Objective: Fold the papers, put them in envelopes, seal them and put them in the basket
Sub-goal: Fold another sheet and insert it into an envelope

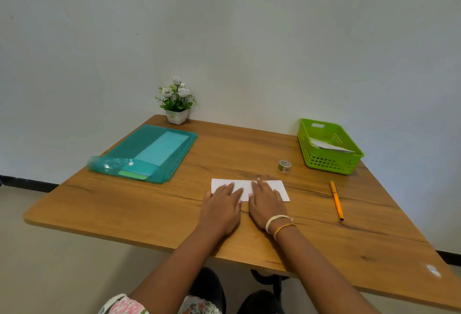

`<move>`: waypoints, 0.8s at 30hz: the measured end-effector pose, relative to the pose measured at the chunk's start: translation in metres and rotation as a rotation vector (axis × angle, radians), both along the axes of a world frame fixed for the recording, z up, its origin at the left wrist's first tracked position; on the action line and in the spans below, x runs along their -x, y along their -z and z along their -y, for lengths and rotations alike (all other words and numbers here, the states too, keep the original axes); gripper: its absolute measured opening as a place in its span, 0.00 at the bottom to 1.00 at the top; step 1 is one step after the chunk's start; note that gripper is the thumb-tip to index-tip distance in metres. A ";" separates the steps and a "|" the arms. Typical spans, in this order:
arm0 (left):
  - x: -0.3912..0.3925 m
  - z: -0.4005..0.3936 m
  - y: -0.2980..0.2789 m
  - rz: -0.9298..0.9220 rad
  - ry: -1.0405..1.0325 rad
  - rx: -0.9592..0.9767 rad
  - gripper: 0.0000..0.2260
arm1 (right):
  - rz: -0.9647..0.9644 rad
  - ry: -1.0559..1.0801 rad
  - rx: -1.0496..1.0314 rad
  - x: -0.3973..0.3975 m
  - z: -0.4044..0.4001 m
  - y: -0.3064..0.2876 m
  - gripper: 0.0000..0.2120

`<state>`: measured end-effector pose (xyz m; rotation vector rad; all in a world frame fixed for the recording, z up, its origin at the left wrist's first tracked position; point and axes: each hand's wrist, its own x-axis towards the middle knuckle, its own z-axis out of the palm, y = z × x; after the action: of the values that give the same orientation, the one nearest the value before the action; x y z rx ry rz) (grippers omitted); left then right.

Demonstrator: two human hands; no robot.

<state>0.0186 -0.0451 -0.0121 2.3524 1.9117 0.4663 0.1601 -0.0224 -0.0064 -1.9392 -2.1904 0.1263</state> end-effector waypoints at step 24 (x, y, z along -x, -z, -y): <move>-0.002 -0.024 0.003 -0.043 -0.113 0.097 0.27 | 0.085 0.254 0.134 -0.024 -0.008 0.004 0.31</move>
<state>0.0209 -0.0210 -0.0156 2.2206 2.0449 0.3252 0.1838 -0.0145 -0.0100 -2.3172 -2.0095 0.1555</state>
